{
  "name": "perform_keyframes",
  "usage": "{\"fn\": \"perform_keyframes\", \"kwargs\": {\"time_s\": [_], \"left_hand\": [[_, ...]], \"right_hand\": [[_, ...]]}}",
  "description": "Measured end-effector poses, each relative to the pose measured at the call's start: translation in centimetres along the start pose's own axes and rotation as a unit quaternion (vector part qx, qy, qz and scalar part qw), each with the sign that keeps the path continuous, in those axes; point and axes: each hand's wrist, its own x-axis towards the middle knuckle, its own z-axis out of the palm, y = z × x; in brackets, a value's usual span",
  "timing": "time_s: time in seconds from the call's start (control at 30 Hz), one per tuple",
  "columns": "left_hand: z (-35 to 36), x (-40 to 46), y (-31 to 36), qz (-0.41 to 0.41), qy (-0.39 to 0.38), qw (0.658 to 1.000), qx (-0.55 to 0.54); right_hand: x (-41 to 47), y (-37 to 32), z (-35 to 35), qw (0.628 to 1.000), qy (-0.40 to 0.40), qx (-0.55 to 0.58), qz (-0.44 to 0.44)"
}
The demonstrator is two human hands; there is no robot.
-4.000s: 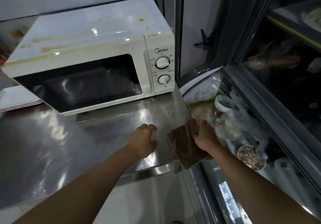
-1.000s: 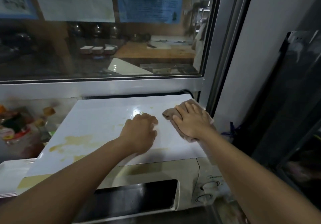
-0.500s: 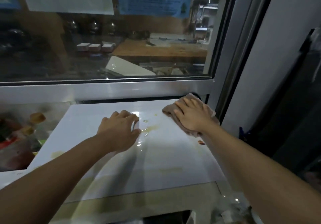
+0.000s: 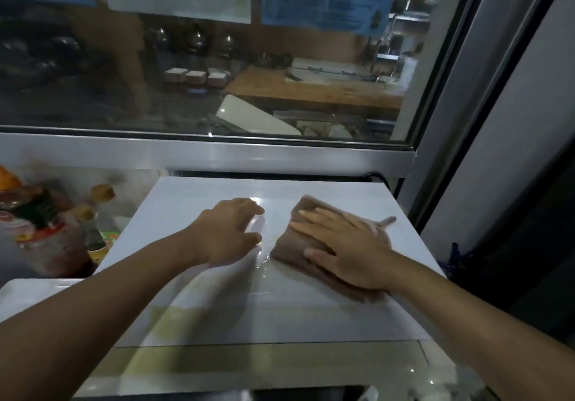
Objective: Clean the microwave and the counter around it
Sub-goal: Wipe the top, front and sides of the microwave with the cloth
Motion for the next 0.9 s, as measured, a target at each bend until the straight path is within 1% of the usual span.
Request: {"fn": "perform_keyframes", "kwargs": {"time_s": [0.1,0.13,0.2,0.3,0.37,0.4,0.47,0.5,0.53,0.57,0.67,0.7,0.73,0.8,0.9], "left_hand": [[-0.6,-1.6,-2.8,-0.031,0.044,0.998,0.038],[-0.8,-2.1,-3.9,-0.046,0.053,0.996,0.057],[-1.0,-3.1,-5.8,-0.067,0.057,0.992,0.091],[-1.2,-3.9,-7.0,-0.076,0.041,0.992,0.091],[-1.4,-4.0,-6.9,-0.073,0.039,0.993,0.087],[-1.5,-4.1,-6.7,-0.070,0.040,0.993,0.083],[-1.9,-4.4,-6.6,-0.061,0.041,0.995,0.069],[-2.0,-4.7,-6.7,-0.055,0.044,0.996,0.058],[-2.1,-5.1,-6.9,-0.049,0.048,0.997,0.048],[-2.2,-5.6,-7.0,-0.047,0.052,0.997,0.044],[-2.2,-7.4,-7.7,-0.064,0.057,0.994,0.072],[-2.2,-7.9,-8.0,-0.068,0.052,0.993,0.081],[-2.2,-8.3,-8.2,-0.067,0.045,0.993,0.085],[-2.3,-8.9,-8.5,-0.053,0.040,0.994,0.082],[-2.7,-9.4,-8.5,-0.025,0.040,0.996,0.074]], "right_hand": [[4.2,1.7,-0.8,0.995,0.013,-0.030,0.097],[5.8,1.7,-0.9,0.993,0.011,-0.039,0.113],[8.2,0.4,-0.4,0.992,0.003,-0.043,0.115],[9.4,-4.1,1.0,0.997,-0.015,-0.035,0.063],[7.9,-7.0,1.9,0.999,-0.017,-0.027,-0.011],[6.7,-7.9,2.3,0.998,-0.007,-0.024,-0.055],[4.2,-8.4,2.4,0.993,0.006,-0.014,-0.117],[3.6,-7.9,2.1,0.992,0.005,-0.013,-0.122],[3.6,-7.1,1.8,0.994,0.009,-0.019,-0.108],[4.0,-6.1,1.5,0.997,0.013,-0.031,-0.075],[7.4,-4.7,0.4,0.997,-0.010,-0.042,0.061],[8.5,-5.3,0.4,0.996,-0.015,-0.041,0.076],[9.2,-6.5,0.6,0.996,-0.022,-0.044,0.073],[9.1,-9.8,1.7,0.998,-0.031,-0.042,0.025],[5.2,-13.7,3.2,0.991,0.016,-0.065,-0.112]]}}
